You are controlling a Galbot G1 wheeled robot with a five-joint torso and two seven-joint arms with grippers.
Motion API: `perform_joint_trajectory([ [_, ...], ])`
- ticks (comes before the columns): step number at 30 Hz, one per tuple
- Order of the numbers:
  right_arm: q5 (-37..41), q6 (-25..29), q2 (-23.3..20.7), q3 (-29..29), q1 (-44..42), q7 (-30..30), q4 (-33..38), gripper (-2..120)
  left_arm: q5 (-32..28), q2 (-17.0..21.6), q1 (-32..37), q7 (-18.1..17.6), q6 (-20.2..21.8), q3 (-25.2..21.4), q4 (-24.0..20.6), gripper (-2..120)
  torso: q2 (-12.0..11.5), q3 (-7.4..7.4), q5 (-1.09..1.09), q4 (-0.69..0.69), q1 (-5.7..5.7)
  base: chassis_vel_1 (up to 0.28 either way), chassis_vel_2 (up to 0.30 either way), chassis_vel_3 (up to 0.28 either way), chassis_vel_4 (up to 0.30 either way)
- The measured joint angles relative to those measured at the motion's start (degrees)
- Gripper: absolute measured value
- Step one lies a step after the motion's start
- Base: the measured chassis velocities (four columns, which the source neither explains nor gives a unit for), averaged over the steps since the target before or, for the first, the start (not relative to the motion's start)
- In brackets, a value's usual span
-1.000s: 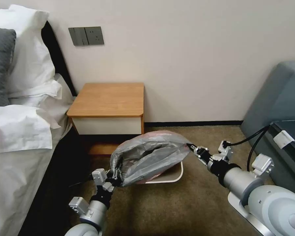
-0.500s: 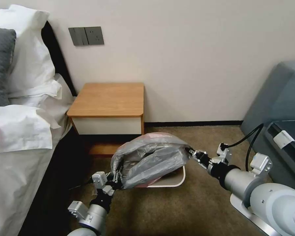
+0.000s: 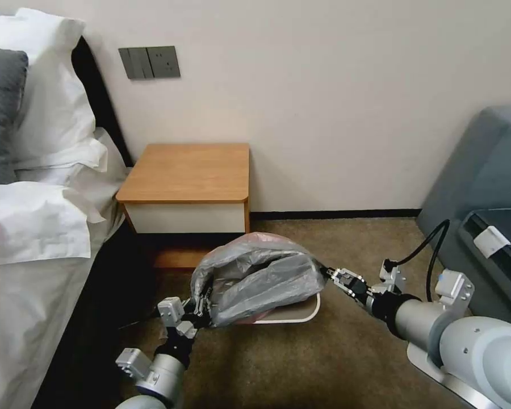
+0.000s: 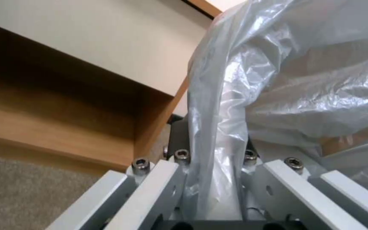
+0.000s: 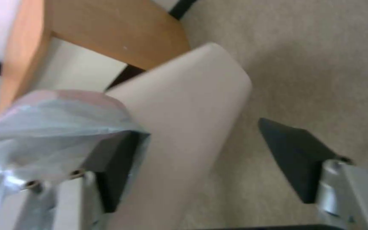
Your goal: Pick up the garbage bag from the table and place it over the trash can.
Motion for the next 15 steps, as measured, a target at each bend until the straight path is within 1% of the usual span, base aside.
perform_joint_trajectory([
  [3, 1.2, -0.2, 0.3, -0.5, -0.1, 3.7, 0.0, 92, 0.0, 0.0, 0.0, -0.1, 0.0, 0.0, 0.0, 4, 0.0, 0.00, 0.00, 0.00, 0.00, 0.000, 0.000, 0.000, 0.000],
  [4, 1.2, -0.2, 0.3, -0.5, -0.1, 3.7, 0.0, 92, 0.0, 0.0, 0.0, -0.1, 0.0, 0.0, 0.0, 4, 0.0, 0.00, 0.00, 0.00, 0.00, 0.000, 0.000, 0.000, 0.000],
  [6, 2.7, -0.2, 0.4, -0.6, -0.1, 6.7, 0.0, 99, 0.0, -0.1, -0.1, -0.4, 0.0, 0.0, 0.0, 4, 0.0, 0.00, 0.00, 0.00, 0.00, 0.000, 0.000, 0.000, 0.000],
  [9, 4.0, -0.5, 0.4, -0.7, -0.4, 8.5, 0.0, 100, -0.2, -0.1, -0.3, -0.8, 0.0, 0.0, 0.2, 4, 0.0, 0.00, 0.00, 0.00, 0.00, 0.000, 0.000, 0.000, 0.000],
  [11, 4.9, -0.8, 0.6, -0.9, -0.6, 10.6, 0.0, 100, -0.4, -0.2, -0.6, -1.9, 0.1, 0.0, 0.4, 4, 0.0, 0.00, 0.00, 0.00, 0.00, 0.000, 0.000, 0.000, 0.000],
  [12, 4.9, -0.8, 0.6, -0.9, -0.6, 10.6, 0.0, 100, -0.4, -0.2, -0.6, -1.9, 0.1, 0.0, 0.4, 4, 0.0, 0.00, 0.00, 0.00, 0.00, 0.000, 0.000, 0.000, 0.000],
  [15, 6.7, -1.5, 0.8, -1.0, -0.5, 12.8, 0.0, 100, -0.7, -0.4, -1.2, -3.4, 1.0, 0.2, 0.4, 4, 0.0, 0.00, 0.00, 0.00, 0.00, 0.000, 0.000, 0.000, 0.000],
])
